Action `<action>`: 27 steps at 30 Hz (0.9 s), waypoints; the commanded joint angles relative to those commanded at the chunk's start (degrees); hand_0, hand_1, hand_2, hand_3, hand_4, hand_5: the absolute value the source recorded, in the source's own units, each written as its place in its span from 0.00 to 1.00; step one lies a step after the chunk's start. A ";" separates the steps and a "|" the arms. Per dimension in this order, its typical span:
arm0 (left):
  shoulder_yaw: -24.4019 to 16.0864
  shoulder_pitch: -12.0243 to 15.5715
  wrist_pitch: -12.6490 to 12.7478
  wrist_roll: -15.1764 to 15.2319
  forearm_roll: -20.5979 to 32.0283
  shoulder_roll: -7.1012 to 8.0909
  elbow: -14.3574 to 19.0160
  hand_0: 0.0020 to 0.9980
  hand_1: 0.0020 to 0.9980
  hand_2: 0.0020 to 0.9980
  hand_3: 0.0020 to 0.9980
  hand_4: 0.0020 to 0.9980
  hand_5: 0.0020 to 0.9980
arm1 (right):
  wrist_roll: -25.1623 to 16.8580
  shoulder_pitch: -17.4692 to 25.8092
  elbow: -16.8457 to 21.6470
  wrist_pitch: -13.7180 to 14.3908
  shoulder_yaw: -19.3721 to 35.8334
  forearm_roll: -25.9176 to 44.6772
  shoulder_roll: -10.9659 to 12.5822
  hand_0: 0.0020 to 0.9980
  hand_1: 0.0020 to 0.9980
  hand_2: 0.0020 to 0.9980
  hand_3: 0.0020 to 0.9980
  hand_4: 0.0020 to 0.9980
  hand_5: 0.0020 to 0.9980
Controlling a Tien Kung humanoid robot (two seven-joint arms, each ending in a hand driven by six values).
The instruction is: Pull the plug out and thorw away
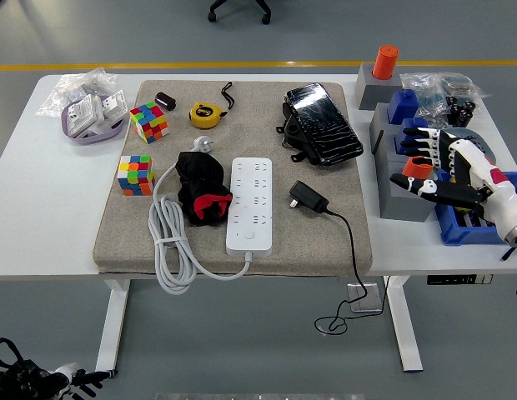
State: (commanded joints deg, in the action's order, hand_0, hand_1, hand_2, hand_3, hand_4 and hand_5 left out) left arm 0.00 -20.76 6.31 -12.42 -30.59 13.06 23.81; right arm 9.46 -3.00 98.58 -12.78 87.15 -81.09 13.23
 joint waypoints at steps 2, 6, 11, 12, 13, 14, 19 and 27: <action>0.00 0.01 0.06 0.04 -0.03 -0.02 0.00 0.53 0.66 0.69 0.64 0.79 0.72 | 0.00 -0.07 0.01 0.01 0.11 -0.01 -0.03 0.79 0.77 0.78 0.84 1.00 0.36; 0.00 -0.04 0.00 0.00 -0.22 -0.02 0.00 0.53 0.66 0.69 0.64 0.79 0.73 | 0.01 -0.12 0.04 -0.07 0.11 -0.01 -0.01 0.79 0.77 0.78 0.84 1.00 0.36; -0.30 -0.08 -0.09 -0.21 -0.62 -0.02 0.01 0.53 0.66 0.69 0.64 0.79 0.73 | 0.05 -0.08 -0.03 -0.11 0.25 -0.04 -0.11 0.78 0.77 0.78 0.84 1.00 0.36; -0.49 -0.14 -0.21 -0.34 -1.02 0.01 0.02 0.53 0.66 0.69 0.64 0.79 0.73 | 0.09 -0.08 -0.02 -0.11 0.31 -0.23 -0.15 0.78 0.77 0.78 0.84 1.00 0.36; -0.55 -0.17 -0.27 -0.40 -1.21 0.02 0.02 0.53 0.66 0.69 0.64 0.79 0.73 | 0.10 -0.08 0.00 -0.13 0.34 -0.36 -0.17 0.78 0.77 0.78 0.84 1.00 0.36; -0.59 -0.19 -0.32 -0.44 -1.36 0.04 0.04 0.53 0.66 0.69 0.64 0.79 0.73 | 0.10 -0.07 0.03 -0.17 0.36 -0.44 -0.18 0.78 0.77 0.78 0.84 1.00 0.36; -0.88 -0.15 -0.60 -0.69 -1.93 0.10 0.11 0.53 0.66 0.69 0.64 0.79 0.73 | 0.06 -0.21 0.04 -0.26 0.22 -0.29 -0.21 0.78 0.76 0.78 0.84 1.00 0.36; -1.13 -0.23 -0.86 -0.92 -2.77 0.08 0.24 0.53 0.66 0.69 0.64 0.79 0.72 | 0.36 -0.17 0.12 -0.05 -0.09 -0.63 0.14 0.78 0.76 0.77 0.84 1.00 0.36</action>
State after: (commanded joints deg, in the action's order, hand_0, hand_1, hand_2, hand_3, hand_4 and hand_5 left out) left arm -1.13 -21.00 5.45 -13.33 -33.35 13.14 24.04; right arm 9.83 -3.18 98.70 -12.83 87.05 -81.73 13.38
